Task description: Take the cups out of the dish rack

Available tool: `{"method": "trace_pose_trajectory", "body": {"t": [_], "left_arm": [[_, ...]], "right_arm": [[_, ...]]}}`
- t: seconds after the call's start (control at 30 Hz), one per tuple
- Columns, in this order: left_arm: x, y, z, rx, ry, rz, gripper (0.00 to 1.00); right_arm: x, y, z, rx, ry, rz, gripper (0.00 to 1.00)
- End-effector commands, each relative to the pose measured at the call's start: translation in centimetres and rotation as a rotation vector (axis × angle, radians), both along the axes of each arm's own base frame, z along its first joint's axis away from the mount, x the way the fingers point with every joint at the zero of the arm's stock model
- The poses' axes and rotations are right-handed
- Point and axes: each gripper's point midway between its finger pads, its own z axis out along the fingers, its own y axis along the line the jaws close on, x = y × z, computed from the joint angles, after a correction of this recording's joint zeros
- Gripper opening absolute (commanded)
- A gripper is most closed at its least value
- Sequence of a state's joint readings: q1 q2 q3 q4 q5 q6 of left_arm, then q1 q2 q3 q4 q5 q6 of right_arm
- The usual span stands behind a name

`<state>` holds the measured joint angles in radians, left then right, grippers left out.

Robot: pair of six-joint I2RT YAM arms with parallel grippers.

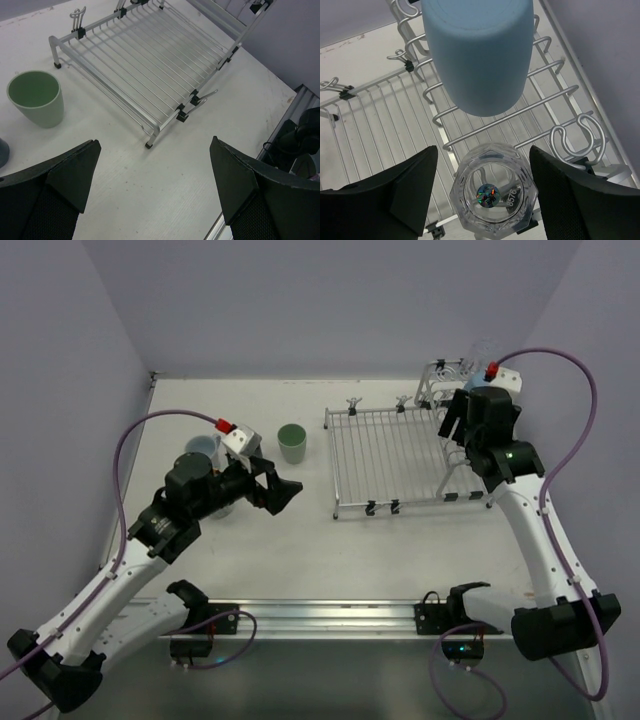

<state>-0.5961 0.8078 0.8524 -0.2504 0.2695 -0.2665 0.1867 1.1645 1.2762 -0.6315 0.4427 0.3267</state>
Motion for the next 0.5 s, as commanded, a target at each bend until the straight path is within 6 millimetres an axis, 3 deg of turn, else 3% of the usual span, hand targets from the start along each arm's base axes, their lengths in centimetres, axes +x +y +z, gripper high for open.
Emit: {"method": "trace_pose_trajectory", "body": {"t": [0.0,0.1,0.13,0.23,0.47], "left_arm": [[0.3,-0.2,0.4,-0.001,-0.041,-0.010,1.00],[0.3,-0.4,0.3,0.000,-0.035,-0.014,1.00],[0.3,-0.4,0.2,-0.001,-0.033,-0.019,1.00],[0.3,-0.7,0.1,-0.004,-0.023,-0.026,1.00],[-0.1,-1.8,0.4,-0.045,-0.003,-0.083,1.00]], "right_arm": [[0.7,-0.7,2.6,-0.015,-0.083,-0.028,0.75],[0.0,-1.1,3.2,-0.019,-0.111,-0.041,0.64],[-0.3,-1.2,3.3,-0.021,-0.115,-0.045,0.54],[-1.0,-1.4,4.4,-0.019,-0.156,-0.041,0.44],[-2.6,-0.9,8.1,0.001,-0.241,0.014,0.36]]}}
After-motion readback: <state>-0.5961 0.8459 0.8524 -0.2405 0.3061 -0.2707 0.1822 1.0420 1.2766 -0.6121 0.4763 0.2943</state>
